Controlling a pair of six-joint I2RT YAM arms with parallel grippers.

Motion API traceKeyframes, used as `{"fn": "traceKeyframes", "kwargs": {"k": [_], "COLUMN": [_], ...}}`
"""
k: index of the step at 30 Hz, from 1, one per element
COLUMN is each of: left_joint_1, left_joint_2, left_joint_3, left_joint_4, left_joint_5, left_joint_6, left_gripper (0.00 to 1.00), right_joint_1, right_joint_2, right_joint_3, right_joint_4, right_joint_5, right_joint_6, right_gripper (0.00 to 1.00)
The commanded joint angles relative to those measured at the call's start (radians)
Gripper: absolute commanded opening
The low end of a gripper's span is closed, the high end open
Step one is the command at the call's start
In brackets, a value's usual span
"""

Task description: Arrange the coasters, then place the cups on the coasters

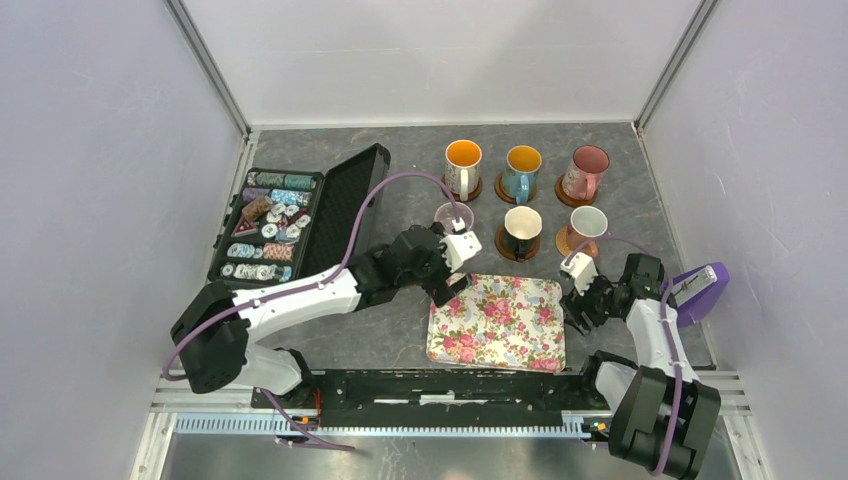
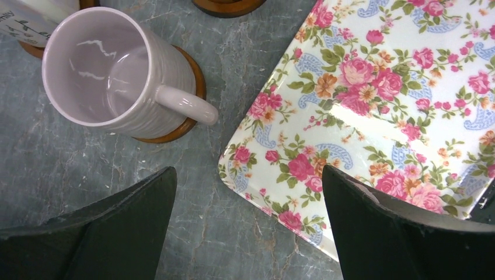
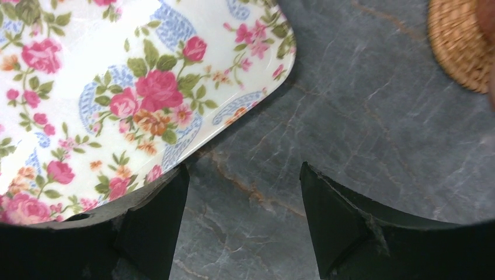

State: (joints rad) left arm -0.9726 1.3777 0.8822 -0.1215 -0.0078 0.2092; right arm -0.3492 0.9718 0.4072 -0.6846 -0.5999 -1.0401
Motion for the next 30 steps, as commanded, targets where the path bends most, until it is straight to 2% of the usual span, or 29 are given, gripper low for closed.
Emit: {"fn": "traceKeyframes", "kwargs": {"k": [1,8,12,14,17,22,26,30], "left_joint_1": [-0.003,-0.009,-0.031,-0.051,-0.063,-0.069,-0.077,-0.078], "left_joint_2": [0.001,-0.041,-0.049,-0.044,-0.038,-0.02,-0.013,0.014], "left_joint_3": [-0.019,-0.068,-0.088,-0.106,-0.115,-0.103,-0.113,-0.116], "left_joint_4": [0.079,0.066,0.051,0.064,0.083,0.083,0.083,0.096], "left_joint_5": [-0.031,0.017,0.045,0.025,0.013,0.013,0.012,-0.013], "left_joint_6": [0.063,0.17,0.224,0.249,0.266,0.272,0.305,0.332], "left_gripper": [1.0,1.0,1.0,1.0,1.0,1.0,0.95,0.92], "right_joint_1": [0.014,0.013,0.017,0.048,0.124,0.173,0.173,0.173], "right_joint_2": [-0.003,0.023,0.013,0.008,0.008,0.039,0.063,0.092], "right_joint_3": [0.012,0.105,0.16,0.145,0.105,0.047,0.025,0.026], "right_joint_4": [0.091,-0.077,-0.121,-0.078,0.008,0.176,0.271,0.338], "right_joint_5": [-0.027,0.018,-0.075,-0.087,-0.021,0.083,0.141,0.248], "right_joint_6": [0.014,-0.088,-0.103,-0.042,0.024,0.158,0.25,0.321], "right_gripper": [0.77,0.76,0.76,0.76,0.76,0.75,0.7,0.6]}}
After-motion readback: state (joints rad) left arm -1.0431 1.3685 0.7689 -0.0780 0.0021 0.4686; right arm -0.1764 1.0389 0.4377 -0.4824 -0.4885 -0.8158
